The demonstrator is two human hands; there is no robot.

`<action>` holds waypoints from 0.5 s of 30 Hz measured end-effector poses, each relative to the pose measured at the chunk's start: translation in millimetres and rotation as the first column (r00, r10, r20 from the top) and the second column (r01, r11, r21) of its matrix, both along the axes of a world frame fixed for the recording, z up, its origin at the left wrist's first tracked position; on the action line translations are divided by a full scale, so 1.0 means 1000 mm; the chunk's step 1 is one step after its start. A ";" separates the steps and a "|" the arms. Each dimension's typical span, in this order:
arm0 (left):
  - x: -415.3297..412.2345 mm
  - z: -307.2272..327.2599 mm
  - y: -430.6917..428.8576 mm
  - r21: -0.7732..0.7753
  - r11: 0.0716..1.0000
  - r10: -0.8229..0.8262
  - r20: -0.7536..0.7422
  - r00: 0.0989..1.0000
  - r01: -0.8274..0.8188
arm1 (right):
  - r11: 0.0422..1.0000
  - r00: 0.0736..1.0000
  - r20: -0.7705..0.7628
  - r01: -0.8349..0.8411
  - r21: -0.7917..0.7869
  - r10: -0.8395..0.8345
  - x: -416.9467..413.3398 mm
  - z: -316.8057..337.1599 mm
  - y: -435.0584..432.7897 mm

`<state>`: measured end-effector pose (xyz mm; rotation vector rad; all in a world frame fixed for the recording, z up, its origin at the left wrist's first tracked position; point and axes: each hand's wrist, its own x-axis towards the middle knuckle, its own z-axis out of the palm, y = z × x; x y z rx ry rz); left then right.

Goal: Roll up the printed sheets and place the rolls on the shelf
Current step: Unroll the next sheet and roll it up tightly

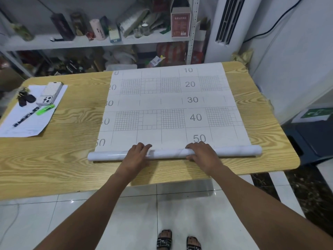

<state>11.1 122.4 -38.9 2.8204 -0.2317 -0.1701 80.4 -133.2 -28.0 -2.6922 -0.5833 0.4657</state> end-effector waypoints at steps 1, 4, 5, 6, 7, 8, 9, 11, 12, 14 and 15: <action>0.000 -0.002 0.001 0.013 1.000 0.002 0.007 1.000 -0.002 | 1.000 1.000 -0.005 0.009 -0.003 -0.009 0.000 0.000 0.000; -0.001 -0.003 0.000 0.055 0.998 0.018 0.040 0.999 -0.020 | 0.998 0.998 -0.026 0.055 0.007 -0.054 -0.002 -0.005 0.002; -0.001 -0.003 -0.001 0.059 0.998 0.022 0.048 0.999 -0.025 | 0.998 0.998 -0.024 0.063 0.006 -0.063 -0.002 -0.006 0.003; -0.002 0.001 -0.002 0.060 0.998 0.030 0.037 0.999 -0.032 | 0.998 0.998 -0.017 0.064 -0.001 -0.064 -0.003 -0.006 0.004; -0.002 0.002 -0.002 0.079 0.996 0.033 0.026 0.999 -0.035 | 0.998 0.998 -0.009 0.059 -0.011 -0.059 -0.003 -0.006 0.004; -0.002 0.000 -0.002 0.098 0.995 0.031 0.045 0.999 -0.035 | 0.999 0.999 0.005 0.045 -0.019 -0.045 -0.003 -0.005 0.004; -0.001 -0.004 -0.001 0.120 0.992 0.022 0.047 0.999 -0.027 | 0.999 0.999 0.018 0.031 -0.026 -0.030 -0.003 -0.004 0.004; 0.001 -0.009 0.001 0.160 0.987 0.029 0.045 0.999 -0.036 | 1.000 0.999 0.040 0.011 -0.020 -0.010 -0.004 -0.004 0.004; 0.002 -0.010 0.002 0.165 0.986 0.027 0.051 0.998 -0.035 | 1.000 0.999 0.052 0.000 -0.016 0.001 -0.005 -0.005 0.004; 0.004 -0.007 0.004 0.162 0.986 0.024 0.015 1.000 -0.026 | 0.999 0.997 0.075 -0.029 -0.015 0.030 -0.004 -0.009 0.004; 0.005 -0.007 0.004 0.162 0.986 0.032 -0.010 0.999 -0.030 | 0.999 0.996 0.083 -0.041 -0.016 0.042 -0.004 -0.011 0.004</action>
